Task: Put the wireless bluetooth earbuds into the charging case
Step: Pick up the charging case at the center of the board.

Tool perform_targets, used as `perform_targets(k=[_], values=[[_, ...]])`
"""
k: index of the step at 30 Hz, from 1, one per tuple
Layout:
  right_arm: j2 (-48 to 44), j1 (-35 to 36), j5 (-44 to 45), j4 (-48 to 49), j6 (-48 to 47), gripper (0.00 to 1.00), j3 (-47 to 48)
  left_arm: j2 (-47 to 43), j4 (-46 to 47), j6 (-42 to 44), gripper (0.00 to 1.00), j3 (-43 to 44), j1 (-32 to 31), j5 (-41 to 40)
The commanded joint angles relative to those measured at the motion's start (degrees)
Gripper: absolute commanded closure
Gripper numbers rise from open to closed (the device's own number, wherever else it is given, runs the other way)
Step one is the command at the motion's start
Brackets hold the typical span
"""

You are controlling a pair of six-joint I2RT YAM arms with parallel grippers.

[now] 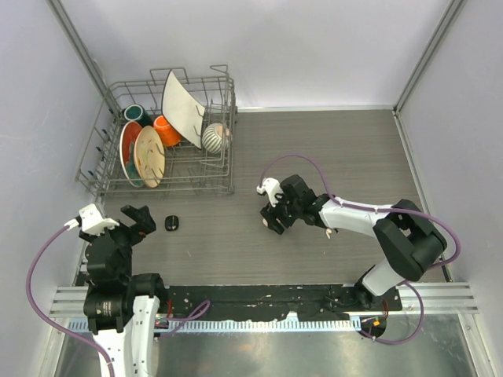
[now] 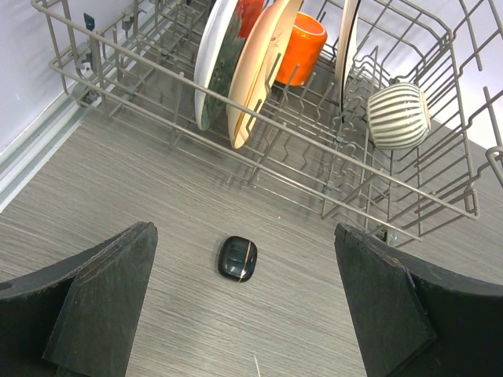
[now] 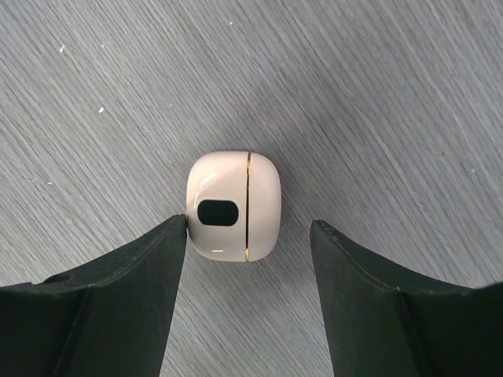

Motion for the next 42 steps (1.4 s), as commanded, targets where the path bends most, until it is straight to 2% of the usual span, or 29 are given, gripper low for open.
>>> perform_targets(k=[1,12,23,28,42], values=[[-0.4,-0.08,1.49,-2.27,-0.34,0.31,1.98,-0.17,2.45,1.22,0.0,-0.01,0.19,0.18],[3.11,0.0,2.72,-4.38,-0.08,0.3,4.7,0.35,2.19,1.04,0.0,0.17,0.19,-0.44],[2.24,0.01,-1.76,-3.15,-0.17,0.29,4.26,-0.08,2.18,0.96,0.0,0.08,0.19,-0.7],[2.24,0.01,-1.85,-3.41,0.01,0.32,4.44,-0.17,2.1,1.04,0.0,0.08,0.19,-0.79],[3.56,0.18,-1.85,-3.06,0.36,0.31,4.97,0.0,2.1,1.04,0.0,0.08,0.19,-0.79]])
